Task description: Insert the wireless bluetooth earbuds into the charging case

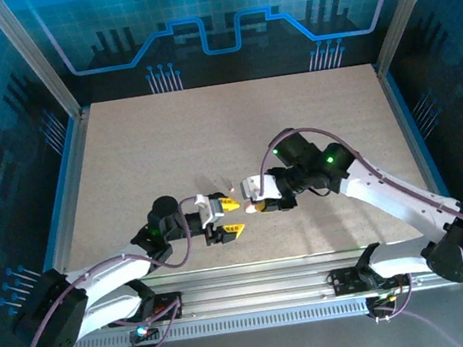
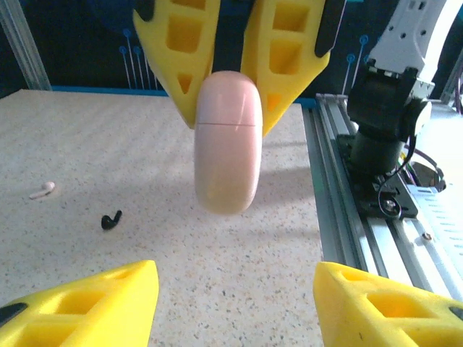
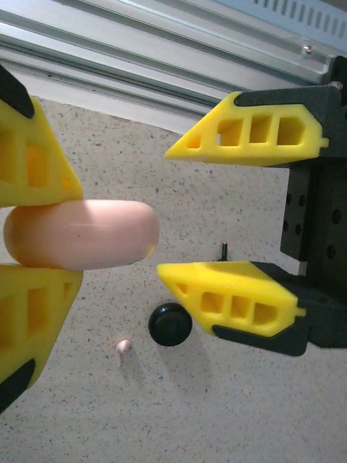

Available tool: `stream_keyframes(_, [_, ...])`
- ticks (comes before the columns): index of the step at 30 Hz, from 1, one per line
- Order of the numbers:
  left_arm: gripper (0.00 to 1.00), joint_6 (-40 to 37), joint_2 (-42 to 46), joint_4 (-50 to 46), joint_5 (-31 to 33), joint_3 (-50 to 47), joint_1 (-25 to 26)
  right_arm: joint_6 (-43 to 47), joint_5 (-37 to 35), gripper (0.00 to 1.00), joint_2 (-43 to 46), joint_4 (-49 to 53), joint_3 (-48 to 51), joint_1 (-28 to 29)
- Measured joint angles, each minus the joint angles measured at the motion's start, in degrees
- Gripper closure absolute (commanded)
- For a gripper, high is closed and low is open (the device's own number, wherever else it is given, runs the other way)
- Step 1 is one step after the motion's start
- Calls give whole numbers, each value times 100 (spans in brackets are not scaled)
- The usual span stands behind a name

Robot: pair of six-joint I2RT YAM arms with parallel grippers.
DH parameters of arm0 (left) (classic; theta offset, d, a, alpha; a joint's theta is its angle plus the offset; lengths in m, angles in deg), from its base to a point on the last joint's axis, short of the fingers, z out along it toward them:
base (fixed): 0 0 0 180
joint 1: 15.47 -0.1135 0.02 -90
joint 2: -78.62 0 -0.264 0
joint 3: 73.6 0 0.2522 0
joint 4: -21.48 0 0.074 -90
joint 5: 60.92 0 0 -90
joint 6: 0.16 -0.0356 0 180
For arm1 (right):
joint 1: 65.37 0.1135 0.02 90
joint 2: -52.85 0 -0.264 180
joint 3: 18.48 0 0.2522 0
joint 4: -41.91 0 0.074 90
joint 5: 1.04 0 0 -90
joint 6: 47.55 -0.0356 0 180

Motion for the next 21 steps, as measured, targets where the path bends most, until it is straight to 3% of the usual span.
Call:
stream_keyframes(8, [40, -160, 50, -293, 59, 33, 28, 142, -345, 82, -693, 289, -339, 332])
stream_keyframes(21, [53, -166, 98, -310, 105, 57, 116, 146, -57, 81, -907, 267, -420, 372])
